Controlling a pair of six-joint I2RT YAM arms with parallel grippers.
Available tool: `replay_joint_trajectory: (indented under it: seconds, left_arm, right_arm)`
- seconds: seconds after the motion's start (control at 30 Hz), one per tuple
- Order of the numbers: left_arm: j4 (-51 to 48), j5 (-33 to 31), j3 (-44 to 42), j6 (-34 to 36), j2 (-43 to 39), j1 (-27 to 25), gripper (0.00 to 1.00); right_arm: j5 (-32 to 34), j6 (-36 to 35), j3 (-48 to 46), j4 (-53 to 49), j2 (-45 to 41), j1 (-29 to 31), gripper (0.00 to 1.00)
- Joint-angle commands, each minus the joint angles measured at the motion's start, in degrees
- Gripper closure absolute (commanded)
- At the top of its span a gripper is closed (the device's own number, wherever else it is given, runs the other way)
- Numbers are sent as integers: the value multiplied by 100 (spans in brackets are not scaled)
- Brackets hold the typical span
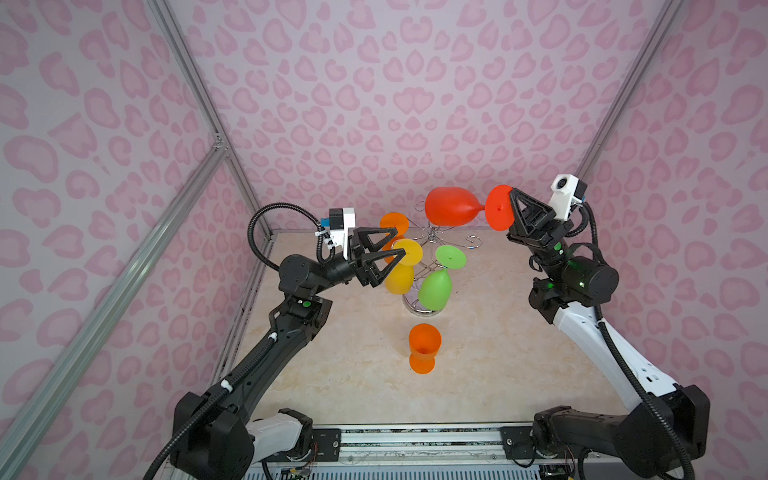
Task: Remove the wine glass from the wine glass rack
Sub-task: 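Swing the red glass toward the left gripper while the left gripper reaches to meet it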
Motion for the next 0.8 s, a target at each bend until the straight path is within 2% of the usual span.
replay_joint_trajectory:
  seconds: [0.0,0.23,0.5,0.67,0.77]
  left_arm:
    - [1526,324,260,-1059,424,26,13]
    - [2793,477,675,-2349,1314,33,13]
    - [3520,575,820,-3077,1697,25,18]
    - [3621,658,805,-3179,1696,25,33]
    - [3699,688,787,-3248,1687,23,47]
  right_arm:
    - [134,231,-51,723,117,174,100]
    - [307,324,-104,1098,511,616,100]
    - [374,416,-89,1282,808,795,100]
    - [394,416,-107,1276,893,803,100]
    - [367,442,-81,1280,955,812,100]
